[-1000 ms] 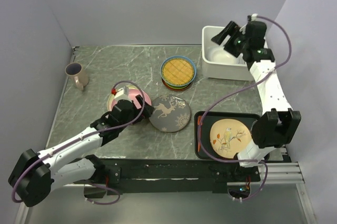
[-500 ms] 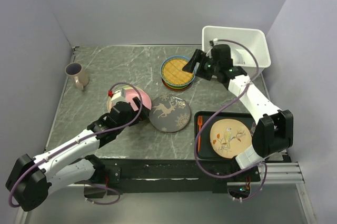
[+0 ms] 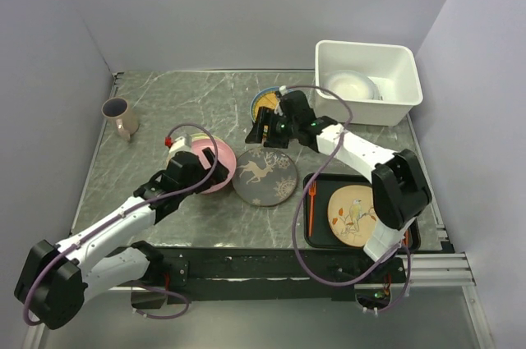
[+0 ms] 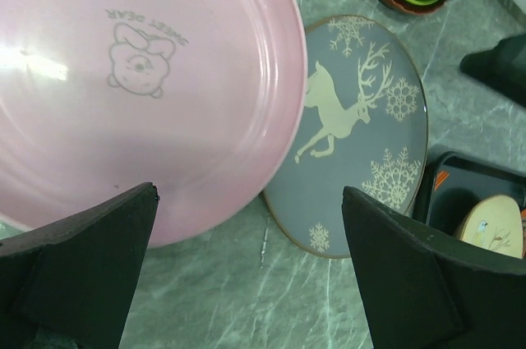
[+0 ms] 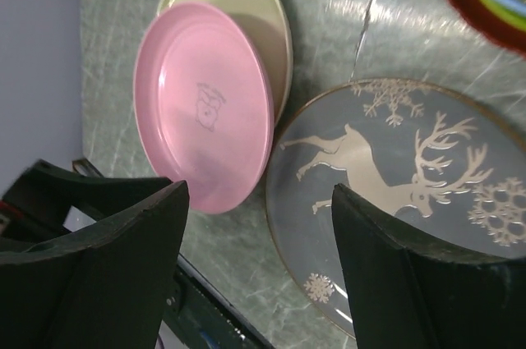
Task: Place the plates into the plastic bin on the countertop
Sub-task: Pick up the plate at the center of the board.
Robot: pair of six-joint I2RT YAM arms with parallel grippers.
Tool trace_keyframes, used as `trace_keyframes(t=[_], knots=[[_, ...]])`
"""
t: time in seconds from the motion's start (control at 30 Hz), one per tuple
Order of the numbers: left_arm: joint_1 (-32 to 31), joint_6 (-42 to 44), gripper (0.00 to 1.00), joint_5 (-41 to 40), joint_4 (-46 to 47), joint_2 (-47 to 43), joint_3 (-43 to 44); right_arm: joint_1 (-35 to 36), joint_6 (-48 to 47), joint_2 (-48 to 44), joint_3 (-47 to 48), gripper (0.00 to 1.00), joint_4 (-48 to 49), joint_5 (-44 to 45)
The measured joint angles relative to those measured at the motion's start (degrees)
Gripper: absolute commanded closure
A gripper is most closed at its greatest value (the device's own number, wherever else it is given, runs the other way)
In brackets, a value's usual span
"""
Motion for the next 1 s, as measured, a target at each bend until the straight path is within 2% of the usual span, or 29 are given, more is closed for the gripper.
trace_keyframes(t=[0.23,0.5,0.87,0.97,1.0], knots=[[6.8,2.1,0.01,6.2,0.2,0.1,0.0,3.1,1.3,4.2,-0.2,0.33,1.8,-0.5],[13.4,4.0,0.01,13.9,0.4,-0.4,0.0,5.9,2.8,10.1,-0.1,0.35,4.2,-2.3],[18.2,5.5,0.01,20.3,1.3,-0.4,0.0,7.5,3.8,15.6,2.7,0.37,5.3,-3.5],[18.6,5.7,0.01,21.0,1.3,-0.4,0.0,7.7,4.0,16.4,3.0,0.38,5.8,-4.0],[18.7,5.8,0.01,21.1,1.3,-0.4,0.0,7.8,4.1,16.6,3.0,0.42,5.8,-4.0]])
